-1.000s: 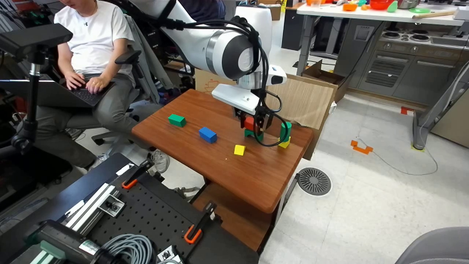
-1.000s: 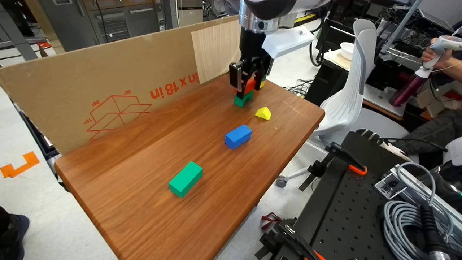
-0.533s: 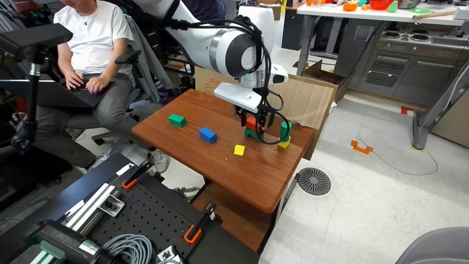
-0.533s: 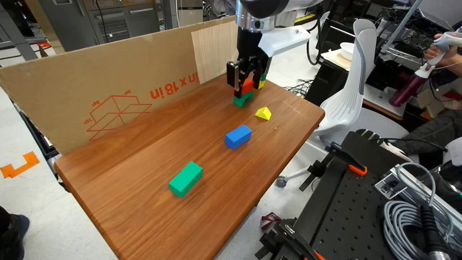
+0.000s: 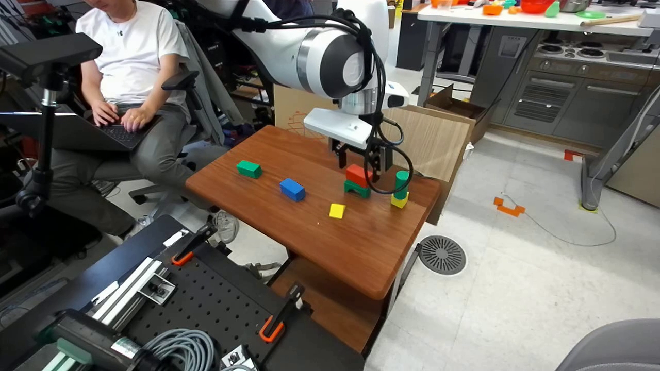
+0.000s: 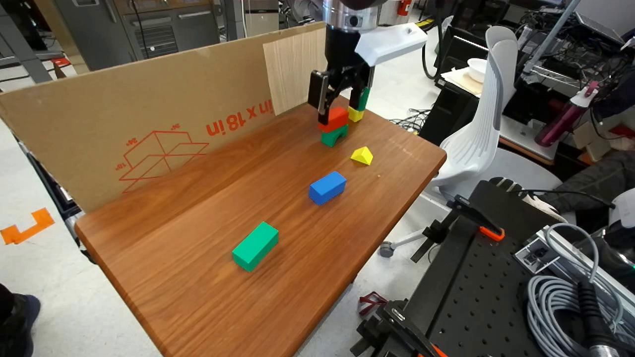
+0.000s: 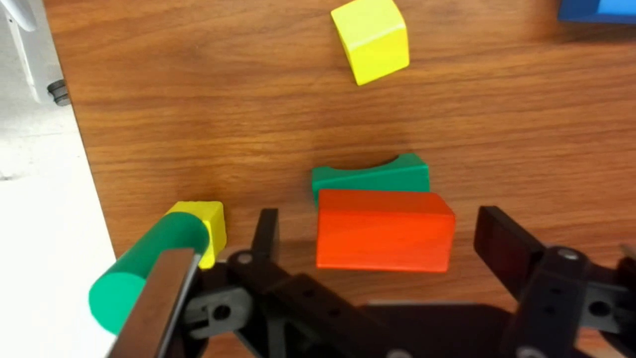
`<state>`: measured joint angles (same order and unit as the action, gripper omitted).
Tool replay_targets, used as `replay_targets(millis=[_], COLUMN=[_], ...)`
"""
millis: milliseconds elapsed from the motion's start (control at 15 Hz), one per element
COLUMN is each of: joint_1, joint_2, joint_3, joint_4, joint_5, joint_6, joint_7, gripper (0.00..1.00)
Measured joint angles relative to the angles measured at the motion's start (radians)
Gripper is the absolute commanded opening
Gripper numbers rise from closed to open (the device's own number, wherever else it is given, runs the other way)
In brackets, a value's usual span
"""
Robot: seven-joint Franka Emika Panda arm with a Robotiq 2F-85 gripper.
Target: Put the orange block on top of the green block on the right
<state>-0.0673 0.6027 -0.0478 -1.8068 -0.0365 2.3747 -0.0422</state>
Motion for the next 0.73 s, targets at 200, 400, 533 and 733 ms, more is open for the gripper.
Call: replay_targets(millis=[200,400,533,733], joint_1=[0.010,0.022,0.029,0.036], joint_2=[-0.073,-0.197,-0.276,-0.369], joint_3=[0.001,0.004,0.008,0.019], joint_4=[-0.039,-0.136,-0.213,-0.326], joint_5=[-0.021,-0.035,-0.035,-0.034], joint_6=[0.000,0.000,0.000,-0.007], joint_7=[0.000,-0.001,-0.001,0.005], gripper=[1.00,1.00,1.00,1.00])
